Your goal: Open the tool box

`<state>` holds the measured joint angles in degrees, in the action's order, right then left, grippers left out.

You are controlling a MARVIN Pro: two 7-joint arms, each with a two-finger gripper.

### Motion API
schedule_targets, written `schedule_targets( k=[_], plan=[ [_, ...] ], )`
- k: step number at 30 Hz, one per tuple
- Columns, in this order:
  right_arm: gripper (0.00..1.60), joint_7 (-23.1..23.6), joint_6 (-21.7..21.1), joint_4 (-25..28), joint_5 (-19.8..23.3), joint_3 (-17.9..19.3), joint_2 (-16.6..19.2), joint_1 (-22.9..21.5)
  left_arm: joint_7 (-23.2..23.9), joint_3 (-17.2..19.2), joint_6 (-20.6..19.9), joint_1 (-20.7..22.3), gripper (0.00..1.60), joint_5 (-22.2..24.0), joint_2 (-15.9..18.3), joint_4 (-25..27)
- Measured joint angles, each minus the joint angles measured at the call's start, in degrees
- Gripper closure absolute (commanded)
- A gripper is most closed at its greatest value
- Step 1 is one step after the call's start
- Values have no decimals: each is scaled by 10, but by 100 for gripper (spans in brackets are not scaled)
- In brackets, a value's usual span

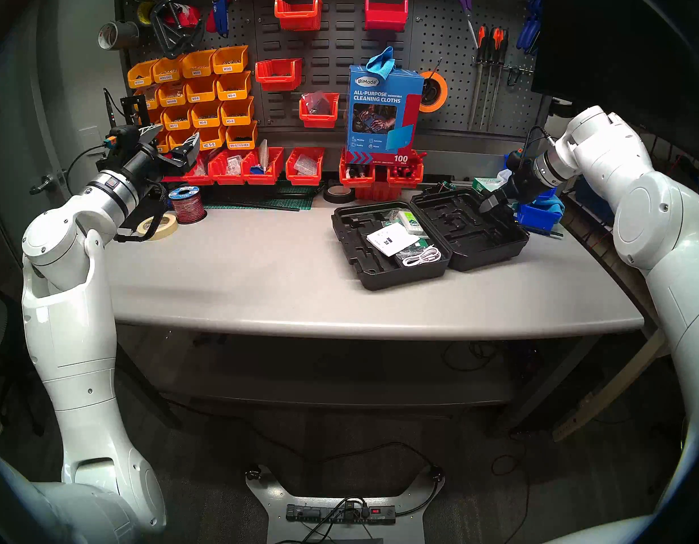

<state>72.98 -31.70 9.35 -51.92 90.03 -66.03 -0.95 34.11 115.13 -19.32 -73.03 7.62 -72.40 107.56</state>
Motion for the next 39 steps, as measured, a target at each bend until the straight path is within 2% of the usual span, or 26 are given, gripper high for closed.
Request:
schedule_targets(
  k=[9,19,30,39],
  plan=[
    [0,57,55,21,-13,-19,13,-35,-1,0,0,0,0,0,1,0],
    [0,106,107,68,-6,-13,31,-76,-1,-1,0,-1,0,1,1,0],
    [0,121,155,154,19,15,56,-119,-2,-1,0,-1,0,1,2,0],
    [0,122,187,236,45,41,75,-111,-3,-1,0,-2,0,2,3,0]
  ],
)
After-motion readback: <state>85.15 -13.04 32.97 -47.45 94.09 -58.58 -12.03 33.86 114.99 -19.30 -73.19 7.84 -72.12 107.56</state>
